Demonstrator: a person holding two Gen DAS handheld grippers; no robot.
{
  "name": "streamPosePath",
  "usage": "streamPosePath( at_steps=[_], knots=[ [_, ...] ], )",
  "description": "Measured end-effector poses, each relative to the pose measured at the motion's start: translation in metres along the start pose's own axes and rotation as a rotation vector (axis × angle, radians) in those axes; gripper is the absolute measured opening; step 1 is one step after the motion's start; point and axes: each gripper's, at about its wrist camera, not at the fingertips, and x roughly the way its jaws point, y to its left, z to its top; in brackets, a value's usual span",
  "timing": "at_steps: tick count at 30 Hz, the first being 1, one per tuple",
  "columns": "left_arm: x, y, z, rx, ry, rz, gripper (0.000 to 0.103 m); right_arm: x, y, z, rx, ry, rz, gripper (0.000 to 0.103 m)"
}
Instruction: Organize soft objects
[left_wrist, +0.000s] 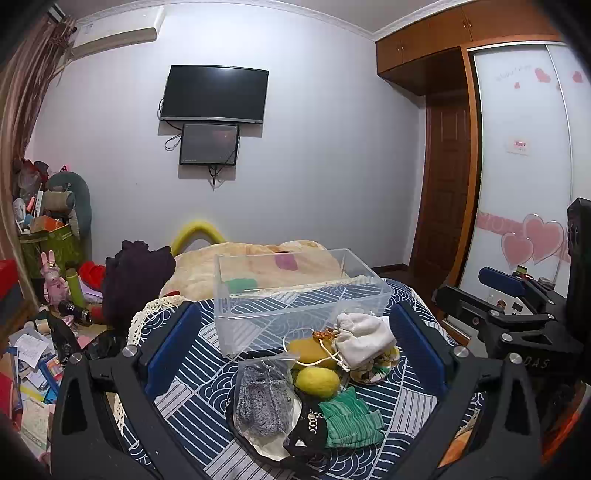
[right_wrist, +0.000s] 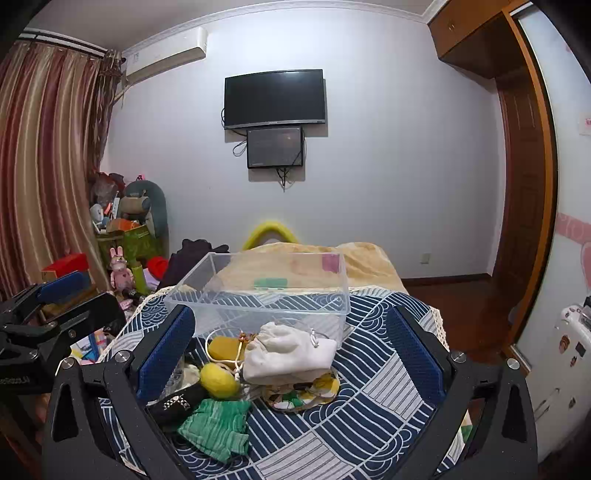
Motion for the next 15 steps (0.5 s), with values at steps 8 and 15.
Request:
streamPosePath(
  at_steps=[8,15],
  knots=[
    [-0.0009,-0.0003,0.0015,0.000,0.000,0.000,0.103,-0.0053,-0.0019,0.0024,0.001,-0.003,0.001,0.103],
    [-0.0021,-0.0001,0.0024,0.000,-0.002,0.001,0.103,-0.0065,0.0004,0.0034,0.000,-0.006,0.002,0.103]
  ],
)
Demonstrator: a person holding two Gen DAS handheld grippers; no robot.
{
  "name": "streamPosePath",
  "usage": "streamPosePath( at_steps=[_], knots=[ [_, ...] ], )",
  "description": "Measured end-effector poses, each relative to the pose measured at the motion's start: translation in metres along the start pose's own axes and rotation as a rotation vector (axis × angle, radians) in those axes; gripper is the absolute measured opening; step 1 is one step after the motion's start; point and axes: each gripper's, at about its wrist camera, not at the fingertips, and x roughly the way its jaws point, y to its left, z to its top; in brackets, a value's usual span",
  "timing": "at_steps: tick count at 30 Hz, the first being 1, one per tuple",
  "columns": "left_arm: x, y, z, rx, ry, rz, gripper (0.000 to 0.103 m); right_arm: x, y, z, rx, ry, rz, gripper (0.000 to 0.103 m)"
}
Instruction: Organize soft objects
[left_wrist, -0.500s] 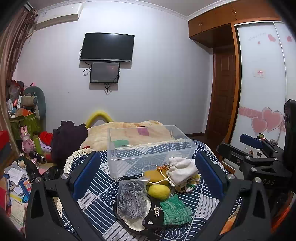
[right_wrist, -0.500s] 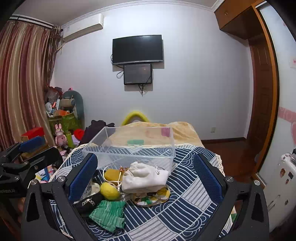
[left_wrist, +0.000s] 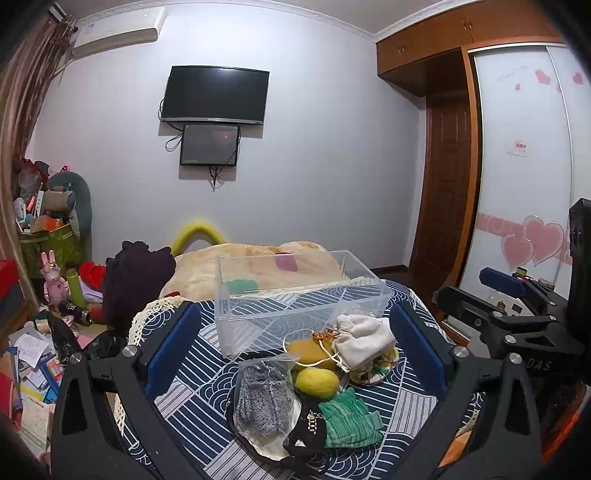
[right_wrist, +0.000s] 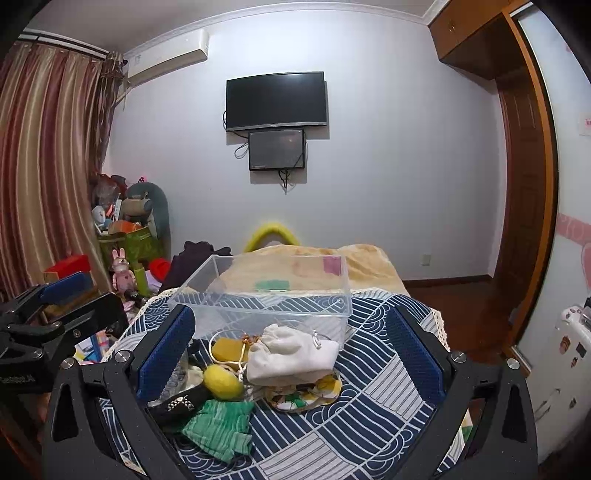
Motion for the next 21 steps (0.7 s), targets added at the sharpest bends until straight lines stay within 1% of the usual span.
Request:
streamPosePath(
  at_steps=[21],
  knots=[
    [-0.0015,-0.0027,-0.0001,0.003,-0.005,-0.001,0.103,-0.0059,0.0070,0.0037,0.000,-0.008,0.008,0.103]
  ],
)
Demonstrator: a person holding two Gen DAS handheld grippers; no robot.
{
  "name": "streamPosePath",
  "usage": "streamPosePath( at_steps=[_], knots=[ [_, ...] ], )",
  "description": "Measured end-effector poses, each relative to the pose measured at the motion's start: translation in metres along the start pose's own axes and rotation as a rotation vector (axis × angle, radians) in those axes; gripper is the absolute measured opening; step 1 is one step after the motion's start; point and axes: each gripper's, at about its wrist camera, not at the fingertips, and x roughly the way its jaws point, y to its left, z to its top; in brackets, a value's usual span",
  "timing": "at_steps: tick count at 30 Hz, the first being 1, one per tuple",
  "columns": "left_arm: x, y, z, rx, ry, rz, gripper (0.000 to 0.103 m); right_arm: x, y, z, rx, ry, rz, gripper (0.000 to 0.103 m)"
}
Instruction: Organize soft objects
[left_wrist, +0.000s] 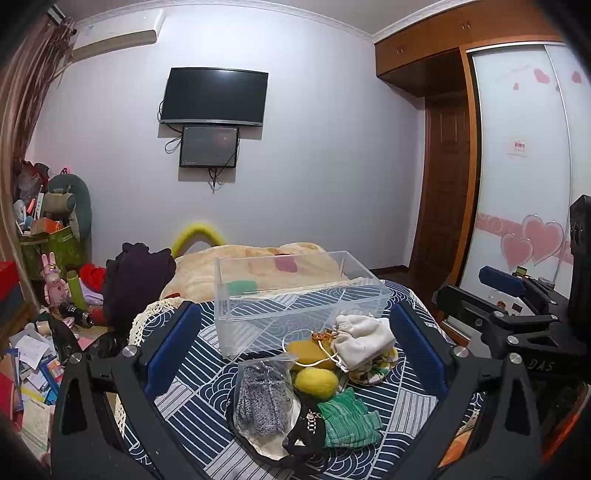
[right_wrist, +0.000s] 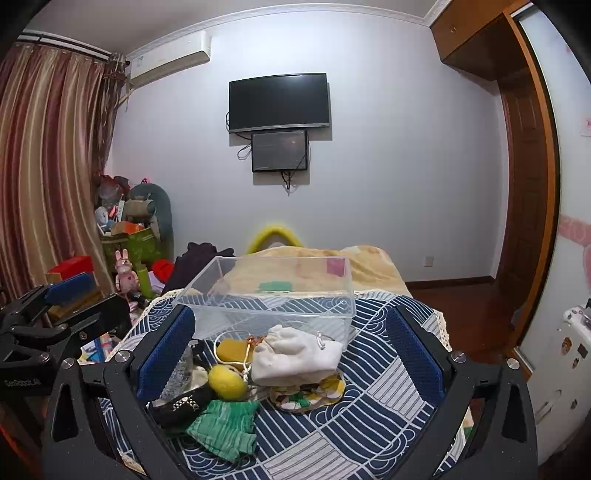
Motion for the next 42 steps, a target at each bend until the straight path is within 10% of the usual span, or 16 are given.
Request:
streamPosePath(
  at_steps=[34,42],
  knots=[
    [0.013,0.007,-0.010,-0.004,0.038,-0.039,0.103,0.016,-0.005,-0.012,0.021,0.047,-0.007,0.103],
    [0.050,0.020,-0.033,-0.035,0.176,-0.053,0.081,0.040,-0.016,-0.026,0.049,0.131,0.011,0.090]
  ],
)
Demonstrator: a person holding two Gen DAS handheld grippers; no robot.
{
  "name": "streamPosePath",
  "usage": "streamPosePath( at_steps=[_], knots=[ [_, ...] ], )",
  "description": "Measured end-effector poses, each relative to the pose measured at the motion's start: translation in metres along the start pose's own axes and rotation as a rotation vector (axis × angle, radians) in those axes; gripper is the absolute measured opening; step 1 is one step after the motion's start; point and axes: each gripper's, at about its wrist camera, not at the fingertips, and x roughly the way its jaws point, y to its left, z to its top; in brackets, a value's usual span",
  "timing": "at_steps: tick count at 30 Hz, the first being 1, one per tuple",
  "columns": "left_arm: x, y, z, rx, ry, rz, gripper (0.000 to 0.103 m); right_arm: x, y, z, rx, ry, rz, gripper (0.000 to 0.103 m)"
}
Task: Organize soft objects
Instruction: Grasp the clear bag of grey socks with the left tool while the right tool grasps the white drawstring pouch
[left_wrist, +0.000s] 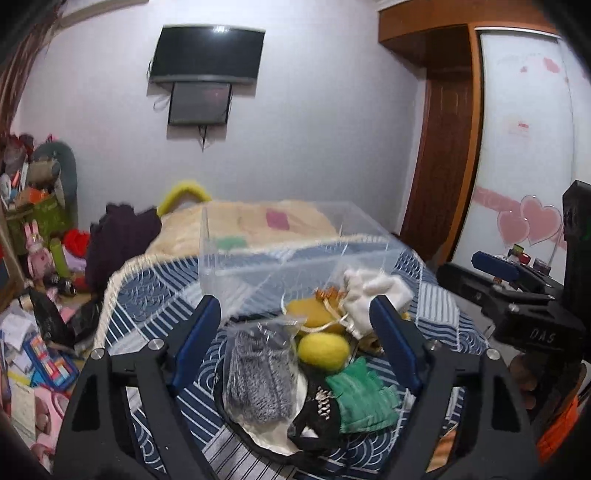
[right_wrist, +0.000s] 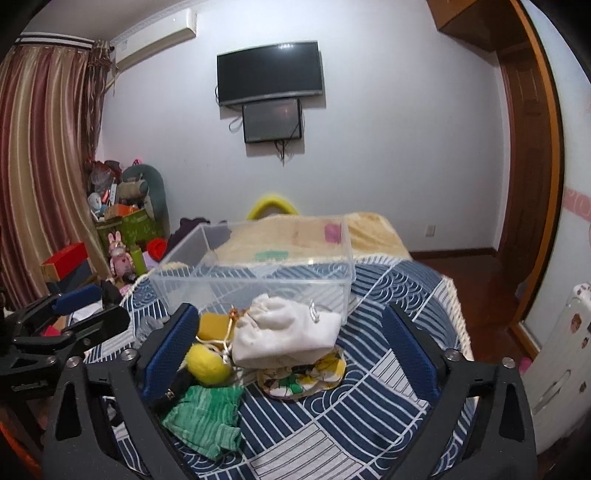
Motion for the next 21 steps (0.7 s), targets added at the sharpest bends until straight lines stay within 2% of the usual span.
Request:
streamPosePath(
  at_steps=[1,3,9,11,13,14,15,16,21],
  knots=[
    [0.005,0.003,-0.002,-0.010,0.017,-0.003,0.080,0.004,-0.001,-0.002,0.003,0.018,0.004,0.086],
    [0.016,0.009,-0.007,-0.032,0.051,-0.003,0.076,0.014,-0.004,-0.004,0.012,0.055,0.015,0.084],
    [0.043,0.030,-0.026,-0.109,0.147,-0.008,0.075,0.037,-0.005,-0.009,0.022,0.135,0.034,0.082],
    [0.051,0.034,-0.032,-0.133,0.179,-0.031,0.073,0.047,-0.004,-0.011,0.015,0.159,0.031,0.076],
    [0.056,0.032,-0.035,-0.138,0.203,-0.046,0.066,0.057,-0.005,-0.014,0.017,0.198,0.042,0.066],
    [0.059,0.031,-0.038,-0.136,0.215,-0.054,0.060,0.062,-0.005,-0.016,0.022,0.214,0.049,0.064],
    [0.061,0.031,-0.040,-0.134,0.225,-0.059,0.052,0.064,-0.006,-0.018,0.028,0.225,0.052,0.060],
    [0.063,0.030,-0.041,-0.134,0.232,-0.061,0.049,0.066,-0.007,-0.018,0.033,0.234,0.055,0.053],
    [0.059,0.030,-0.041,-0.147,0.221,-0.069,0.038,0.064,-0.008,-0.023,0.028,0.251,0.079,0.028]
  ],
)
